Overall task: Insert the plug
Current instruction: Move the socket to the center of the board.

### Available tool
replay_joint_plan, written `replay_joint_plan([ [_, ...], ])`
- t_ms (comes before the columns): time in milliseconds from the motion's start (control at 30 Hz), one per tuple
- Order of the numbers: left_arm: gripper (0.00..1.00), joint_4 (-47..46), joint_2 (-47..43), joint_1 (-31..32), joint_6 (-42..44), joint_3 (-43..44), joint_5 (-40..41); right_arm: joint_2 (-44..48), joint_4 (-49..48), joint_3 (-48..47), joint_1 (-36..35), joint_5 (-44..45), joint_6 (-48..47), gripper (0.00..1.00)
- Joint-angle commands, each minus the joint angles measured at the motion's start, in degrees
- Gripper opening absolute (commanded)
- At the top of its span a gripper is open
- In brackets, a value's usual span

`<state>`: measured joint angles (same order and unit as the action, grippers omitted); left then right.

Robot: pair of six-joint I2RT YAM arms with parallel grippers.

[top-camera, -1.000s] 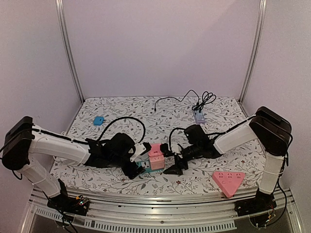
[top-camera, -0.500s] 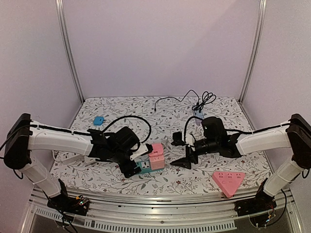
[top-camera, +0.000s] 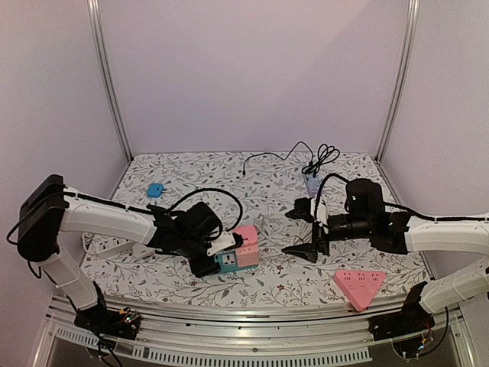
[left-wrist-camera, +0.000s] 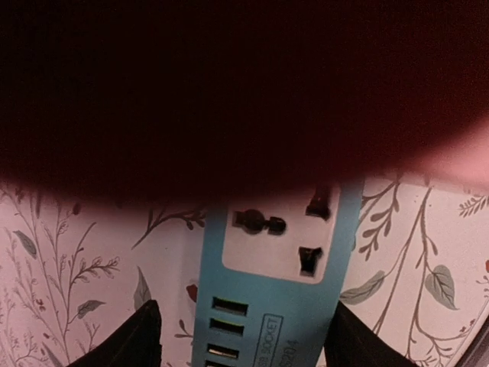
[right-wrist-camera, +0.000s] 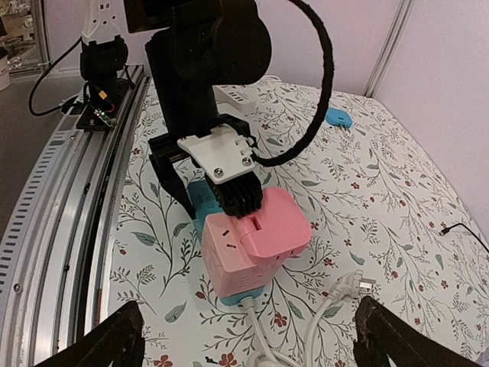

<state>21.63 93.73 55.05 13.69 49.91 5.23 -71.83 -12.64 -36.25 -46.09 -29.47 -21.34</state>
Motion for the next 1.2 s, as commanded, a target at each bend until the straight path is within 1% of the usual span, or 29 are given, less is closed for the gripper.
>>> replay_joint_plan([
  [0,0.61,1.3,2.5,-1.3,2.5,1.1,-3.0,4.5,3.6,1.7,0.3,2.3,1.1,0.95],
  [133,0.44,2.7,4.7,-3.3,2.3,3.6,-4.5,7.9,5.6,1.7,0.3,3.4,1.4,0.95],
  [233,0.36,2.7,6.7,-4.4,2.0,5.9,-2.5,11.1,7.9,1.4,0.3,4.5,1.4,0.95],
  [333,0.37,2.1,10.1,-6.4,1.7,9.7,0.3,14.7,10.3,1.5,0.4,6.6,1.1,0.96],
  [400,0.37,3.4,13.6,-8.2,2.0,14.1,1.2,16.6,12.0,1.5,0.4,8.1,0.8,0.97],
  [533,0.34,7.7,22.7,-11.9,3.1,27.3,3.0,19.8,12.6,1.1,0.3,10.7,2.0,0.98],
  [567,0.33,8.2,25.0,-12.6,3.7,30.2,3.9,20.5,14.0,0.9,0.3,11.2,2.5,0.98],
  [700,0.33,9.6,33.6,-14.6,7.0,40.9,6.6,22.0,15.8,0.0,0.4,12.2,3.7,0.98],
  [800,0.37,9.9,38.1,-15.8,10.3,48.2,6.6,23.5,16.3,-0.1,0.3,12.5,4.0,0.99],
  [867,0.42,10.5,41.1,-16.3,12.0,53.3,6.0,24.2,16.5,-0.1,0.3,12.6,4.3,0.99],
  [900,0.46,11.2,42.5,-16.6,12.2,56.0,5.2,24.4,16.7,-0.2,0.3,13.0,4.2,0.99],
  [933,0.55,12.6,43.7,-17.0,12.1,59.3,3.7,24.5,16.9,-0.4,0.3,13.4,4.3,0.99],
  [967,0.71,14.1,44.4,-17.4,11.9,61.4,2.2,24.5,17.3,-0.6,0.3,13.6,4.4,0.99],
  [1000,0.84,15.5,44.5,-17.6,11.4,62.6,1.1,24.4,17.7,-0.9,0.3,13.7,4.4,0.99],
  [1033,0.91,16.3,43.8,-17.8,11.2,62.6,0.4,24.4,18.2,-1.2,0.3,13.7,4.4,0.99],
  [1067,0.96,16.5,42.3,-17.9,11.2,61.4,-0.5,24.4,18.5,-1.4,0.3,13.5,4.4,0.99],
  [1100,0.99,15.9,40.3,-18.1,11.1,59.6,-1.1,24.5,18.7,-1.4,0.3,13.3,4.5,0.99],
  [1167,0.99,14.1,34.9,-18.6,10.2,55.0,-1.5,24.8,18.7,-1.5,0.3,13.3,4.6,0.99],
])
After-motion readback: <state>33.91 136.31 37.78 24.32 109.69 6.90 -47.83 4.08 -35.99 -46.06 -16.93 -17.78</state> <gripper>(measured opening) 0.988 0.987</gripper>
